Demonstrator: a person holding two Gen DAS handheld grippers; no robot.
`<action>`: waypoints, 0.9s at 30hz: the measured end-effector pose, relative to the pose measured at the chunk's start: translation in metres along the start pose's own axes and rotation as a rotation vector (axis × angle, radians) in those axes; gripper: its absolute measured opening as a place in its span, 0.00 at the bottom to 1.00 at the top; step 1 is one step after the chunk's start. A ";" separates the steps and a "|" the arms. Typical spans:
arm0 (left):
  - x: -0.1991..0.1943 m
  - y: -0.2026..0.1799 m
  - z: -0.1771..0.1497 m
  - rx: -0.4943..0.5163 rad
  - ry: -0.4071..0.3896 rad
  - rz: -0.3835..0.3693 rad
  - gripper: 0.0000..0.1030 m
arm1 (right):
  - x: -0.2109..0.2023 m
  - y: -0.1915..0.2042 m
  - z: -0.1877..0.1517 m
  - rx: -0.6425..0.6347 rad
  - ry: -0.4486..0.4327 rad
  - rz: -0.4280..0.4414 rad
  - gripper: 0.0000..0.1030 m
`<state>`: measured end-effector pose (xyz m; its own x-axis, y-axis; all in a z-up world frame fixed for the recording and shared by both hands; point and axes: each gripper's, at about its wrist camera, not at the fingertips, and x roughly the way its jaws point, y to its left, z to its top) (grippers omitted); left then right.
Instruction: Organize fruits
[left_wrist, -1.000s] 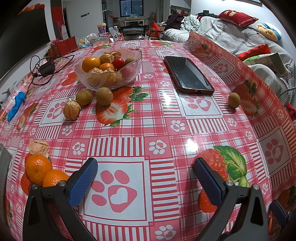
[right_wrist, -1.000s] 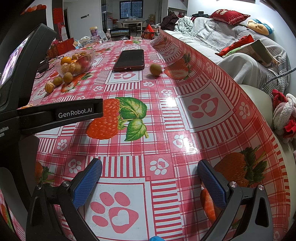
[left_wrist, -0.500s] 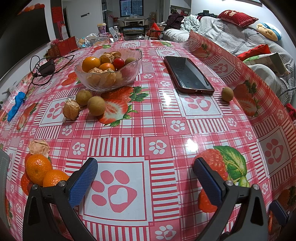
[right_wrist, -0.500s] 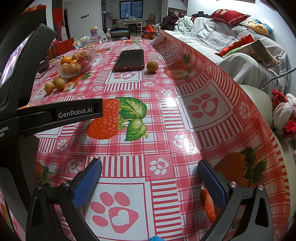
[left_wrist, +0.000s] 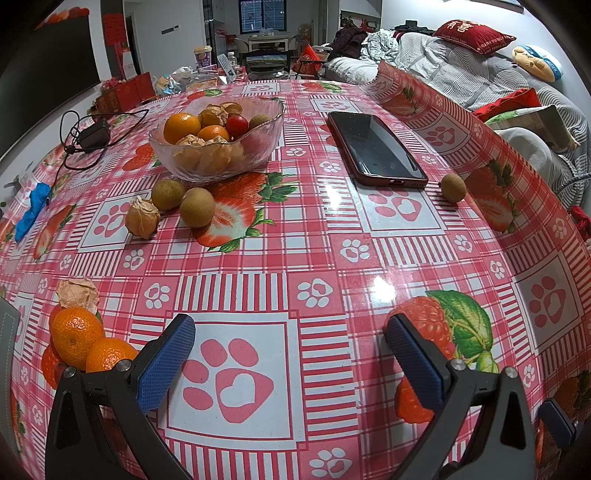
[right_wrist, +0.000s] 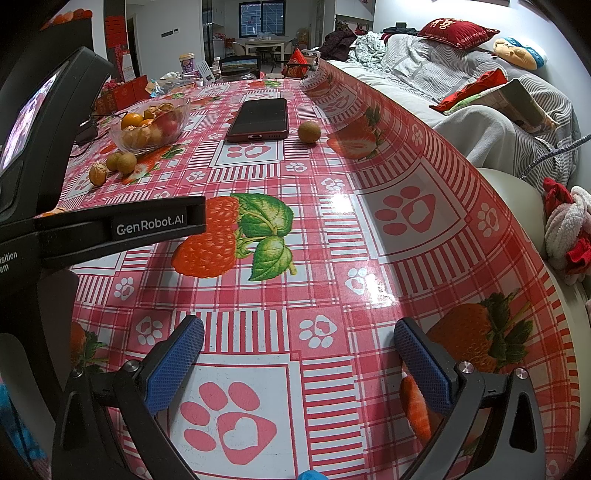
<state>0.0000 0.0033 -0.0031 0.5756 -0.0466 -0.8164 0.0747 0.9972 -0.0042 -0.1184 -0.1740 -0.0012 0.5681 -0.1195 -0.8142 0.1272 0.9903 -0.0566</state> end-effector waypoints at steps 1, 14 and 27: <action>0.000 0.000 0.000 0.000 0.000 0.000 1.00 | 0.000 0.000 0.000 0.000 0.000 0.000 1.00; -0.001 -0.001 0.000 0.027 0.011 -0.005 1.00 | 0.000 0.000 0.000 0.000 0.000 0.000 1.00; -0.100 0.064 -0.018 0.050 0.006 -0.219 1.00 | -0.001 0.000 -0.001 -0.009 0.023 0.001 1.00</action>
<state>-0.0677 0.0727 0.0676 0.5366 -0.2614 -0.8023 0.2380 0.9591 -0.1533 -0.1194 -0.1738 -0.0007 0.5491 -0.1171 -0.8275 0.1191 0.9910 -0.0612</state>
